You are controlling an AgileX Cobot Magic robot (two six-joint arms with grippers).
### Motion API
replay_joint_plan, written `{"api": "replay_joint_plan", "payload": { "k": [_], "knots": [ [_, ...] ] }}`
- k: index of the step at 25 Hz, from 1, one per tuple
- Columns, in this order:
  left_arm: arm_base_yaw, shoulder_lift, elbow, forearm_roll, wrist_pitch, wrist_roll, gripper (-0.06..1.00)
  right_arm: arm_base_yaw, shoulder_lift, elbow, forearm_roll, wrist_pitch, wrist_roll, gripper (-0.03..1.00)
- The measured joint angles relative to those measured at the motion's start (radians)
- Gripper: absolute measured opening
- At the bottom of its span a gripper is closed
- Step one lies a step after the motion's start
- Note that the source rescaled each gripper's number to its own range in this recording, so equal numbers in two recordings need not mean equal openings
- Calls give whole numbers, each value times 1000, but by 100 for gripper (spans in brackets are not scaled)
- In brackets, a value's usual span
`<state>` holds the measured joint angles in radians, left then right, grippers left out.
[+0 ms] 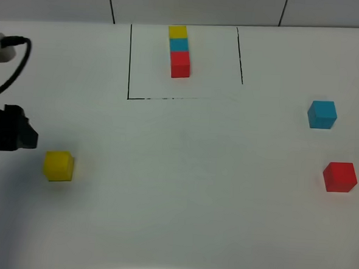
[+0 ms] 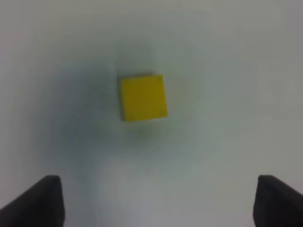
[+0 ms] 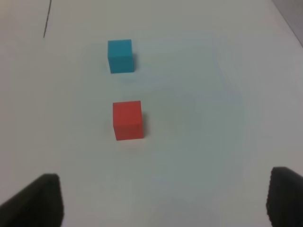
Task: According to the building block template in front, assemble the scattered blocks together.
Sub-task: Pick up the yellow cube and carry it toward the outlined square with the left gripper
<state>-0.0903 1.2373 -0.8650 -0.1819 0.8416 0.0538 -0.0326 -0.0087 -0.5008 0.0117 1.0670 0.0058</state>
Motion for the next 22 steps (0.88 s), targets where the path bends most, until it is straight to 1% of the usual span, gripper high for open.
{"api": "replay_joint_plan", "payload": {
  "k": [2, 4, 6, 8, 16, 22],
  "knots": [
    [-40, 80, -24, 39, 1, -60, 85, 0, 0, 0, 0, 0, 0, 74],
    [-66, 162, -47, 89, 2, -145, 85, 0, 0, 0, 0, 0, 0, 74],
    [-81, 229, -67, 134, 0, -206, 85, 0, 0, 0, 0, 0, 0, 74],
    [-89, 282, -72, 148, -11, -240, 85, 0, 0, 0, 0, 0, 0, 74],
    [-136, 454, -96, 156, -84, -256, 87, 0, 0, 0, 0, 0, 0, 74],
    [-139, 565, -145, 157, -104, -245, 87, 0, 0, 0, 0, 0, 0, 74]
  ]
}}
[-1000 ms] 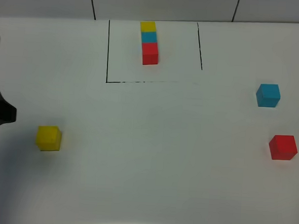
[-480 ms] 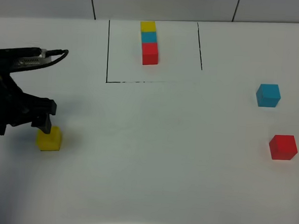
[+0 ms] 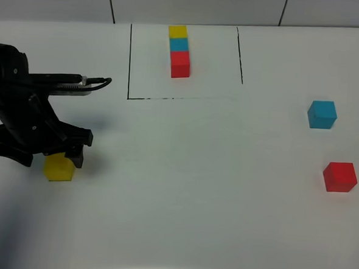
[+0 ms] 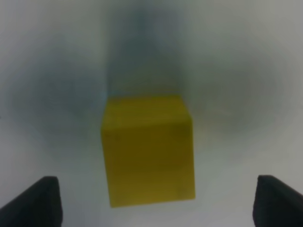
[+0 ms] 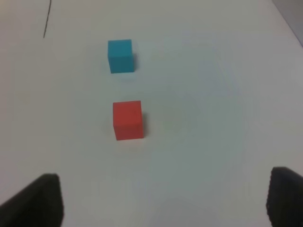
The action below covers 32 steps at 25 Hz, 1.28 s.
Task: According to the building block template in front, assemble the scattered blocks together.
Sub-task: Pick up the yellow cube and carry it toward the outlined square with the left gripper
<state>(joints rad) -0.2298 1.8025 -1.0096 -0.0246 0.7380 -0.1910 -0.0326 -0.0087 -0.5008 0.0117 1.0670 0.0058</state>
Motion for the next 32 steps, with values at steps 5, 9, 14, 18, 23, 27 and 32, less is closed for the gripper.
{"api": "replay_joint_plan", "payload": {
  "k": [5, 9, 14, 18, 23, 27, 32],
  "knots": [
    [0, 66, -7, 1, -33, 10, 87, 0, 0, 0, 0, 0, 0, 74],
    [0, 114, -8, 1, -48, 12, 86, 0, 0, 0, 0, 0, 0, 74],
    [0, 126, -8, 1, -76, 15, 39, 0, 0, 0, 0, 0, -6, 74],
    [0, 126, -8, 2, -81, 17, 0, 0, 0, 0, 0, 0, 0, 74],
    [0, 126, -26, 1, -59, 98, 0, 0, 0, 0, 0, 0, 0, 74],
    [-1, 125, -117, 1, 53, 241, 0, 0, 0, 0, 0, 0, 0, 74],
    [-54, 136, -313, 73, 227, 416, 0, 0, 0, 0, 0, 0, 0, 74]
  ]
}}
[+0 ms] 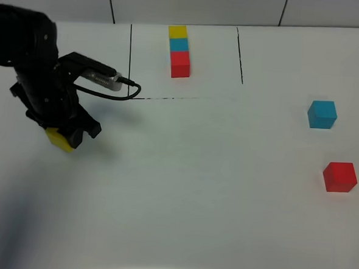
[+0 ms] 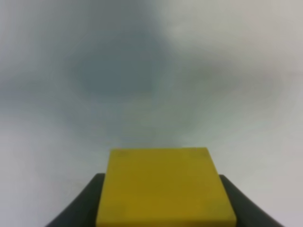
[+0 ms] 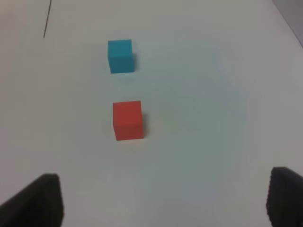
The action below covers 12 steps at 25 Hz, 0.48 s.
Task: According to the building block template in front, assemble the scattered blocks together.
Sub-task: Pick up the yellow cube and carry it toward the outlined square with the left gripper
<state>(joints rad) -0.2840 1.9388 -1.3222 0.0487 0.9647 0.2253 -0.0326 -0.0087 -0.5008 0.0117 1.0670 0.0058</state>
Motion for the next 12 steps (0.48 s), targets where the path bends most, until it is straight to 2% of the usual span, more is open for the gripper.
{"api": "replay_joint_plan", "payload": {
  "k": [3, 6, 12],
  "knots": [
    [-63, 56, -149, 75, 118, 91, 0, 0, 0, 0, 0, 0, 0, 74],
    [-126, 142, -308, 103, 213, 193, 0, 0, 0, 0, 0, 0, 0, 74],
    [-222, 314, -615, 86, 225, 369, 0, 0, 0, 0, 0, 0, 0, 74]
  ]
}}
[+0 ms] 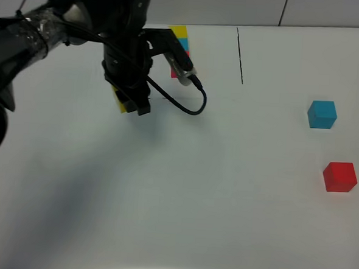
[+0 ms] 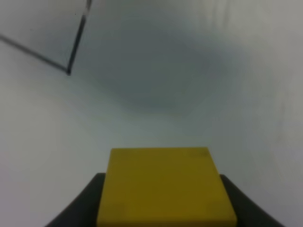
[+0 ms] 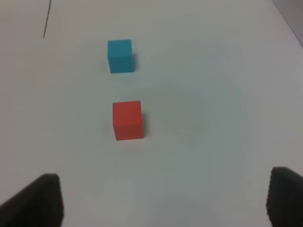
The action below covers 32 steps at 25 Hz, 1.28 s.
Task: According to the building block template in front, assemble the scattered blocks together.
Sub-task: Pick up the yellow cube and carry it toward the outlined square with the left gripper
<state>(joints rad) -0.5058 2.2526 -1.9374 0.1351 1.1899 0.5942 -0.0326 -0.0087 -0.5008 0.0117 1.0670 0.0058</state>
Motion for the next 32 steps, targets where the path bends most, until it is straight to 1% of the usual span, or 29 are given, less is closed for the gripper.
{"api": "replay_joint_plan", "payload": {
  "k": [3, 5, 9, 13, 17, 24, 32],
  "knots": [
    [-29, 68, -97, -72, 0, 85, 0, 0, 0, 0, 0, 0, 0, 74],
    [-47, 105, -140, -97, 0, 131, 0, 0, 0, 0, 0, 0, 0, 74],
    [-81, 159, -188, -100, 0, 202, 0, 0, 0, 0, 0, 0, 0, 74],
    [-85, 195, -204, -106, 0, 255, 0, 0, 0, 0, 0, 0, -6, 74],
    [-85, 212, -204, -104, 0, 332, 0, 0, 0, 0, 0, 0, 0, 74],
    [-84, 252, -211, -108, -5, 381, 0, 0, 0, 0, 0, 0, 0, 74],
    [-84, 270, -211, -125, -24, 389, 0, 0, 0, 0, 0, 0, 0, 74]
  ]
}}
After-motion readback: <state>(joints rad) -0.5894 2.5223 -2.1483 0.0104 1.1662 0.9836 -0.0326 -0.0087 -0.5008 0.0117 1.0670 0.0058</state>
